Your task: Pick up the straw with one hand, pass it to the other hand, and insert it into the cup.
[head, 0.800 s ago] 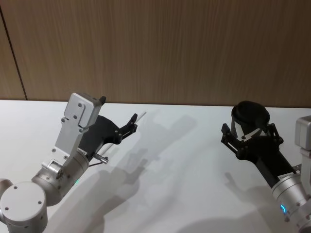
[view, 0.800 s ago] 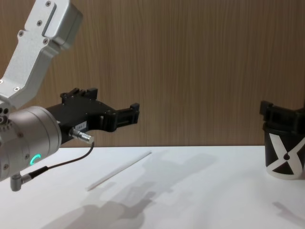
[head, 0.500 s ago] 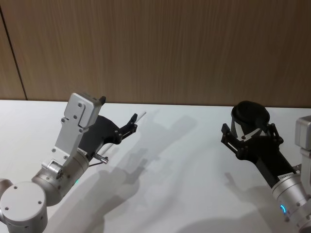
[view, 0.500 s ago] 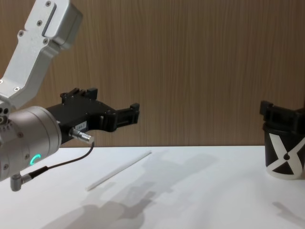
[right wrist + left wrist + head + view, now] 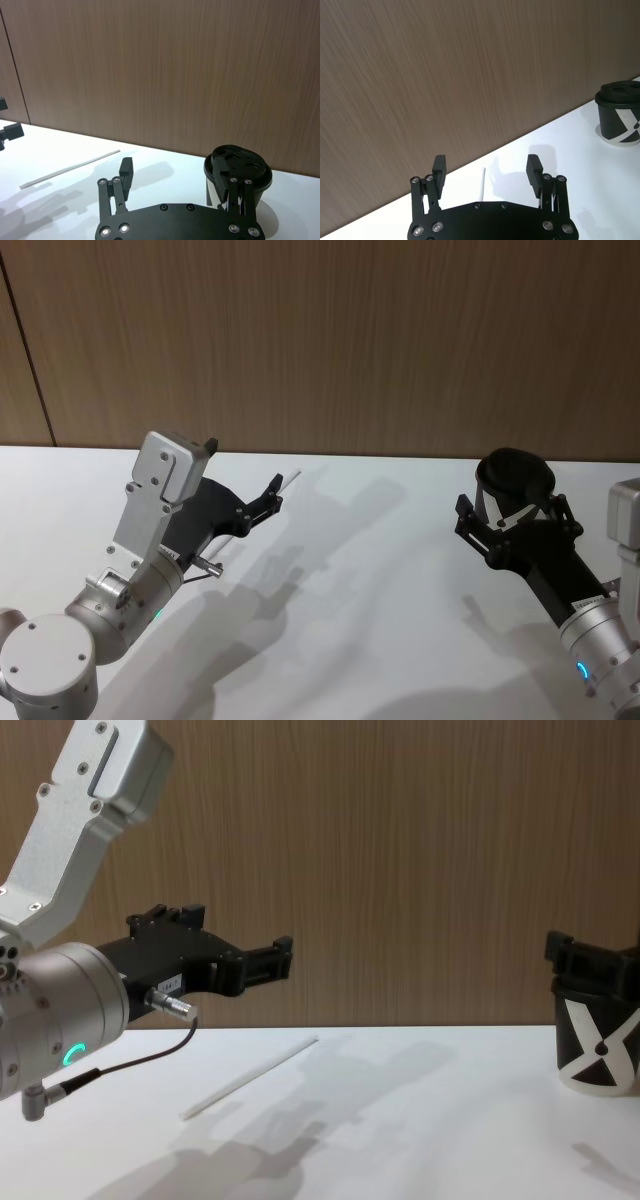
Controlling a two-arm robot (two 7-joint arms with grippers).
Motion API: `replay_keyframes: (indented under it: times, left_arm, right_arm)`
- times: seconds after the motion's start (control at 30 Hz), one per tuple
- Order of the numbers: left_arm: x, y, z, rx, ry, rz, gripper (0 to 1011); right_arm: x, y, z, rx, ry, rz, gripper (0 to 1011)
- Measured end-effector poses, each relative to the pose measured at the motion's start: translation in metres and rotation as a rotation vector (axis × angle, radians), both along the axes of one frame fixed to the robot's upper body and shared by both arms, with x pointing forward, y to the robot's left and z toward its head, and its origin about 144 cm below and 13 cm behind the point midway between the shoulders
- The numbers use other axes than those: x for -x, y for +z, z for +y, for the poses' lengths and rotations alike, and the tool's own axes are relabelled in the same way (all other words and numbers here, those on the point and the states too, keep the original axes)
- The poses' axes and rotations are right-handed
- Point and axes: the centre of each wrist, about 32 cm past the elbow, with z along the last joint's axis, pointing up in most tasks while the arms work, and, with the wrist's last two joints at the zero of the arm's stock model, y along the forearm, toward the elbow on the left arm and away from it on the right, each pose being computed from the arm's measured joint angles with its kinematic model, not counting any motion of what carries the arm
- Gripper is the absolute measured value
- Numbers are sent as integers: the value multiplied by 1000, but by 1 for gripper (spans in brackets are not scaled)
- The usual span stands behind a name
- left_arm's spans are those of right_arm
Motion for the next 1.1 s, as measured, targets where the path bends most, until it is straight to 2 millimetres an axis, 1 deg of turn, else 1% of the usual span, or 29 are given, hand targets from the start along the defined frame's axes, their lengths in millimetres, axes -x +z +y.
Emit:
replay_keyframes:
  times: [1.1]
  left_arm:
    - [0, 0, 0, 0, 0, 0, 1003]
  right_arm:
    - [0, 0, 0, 0, 0, 0, 1001]
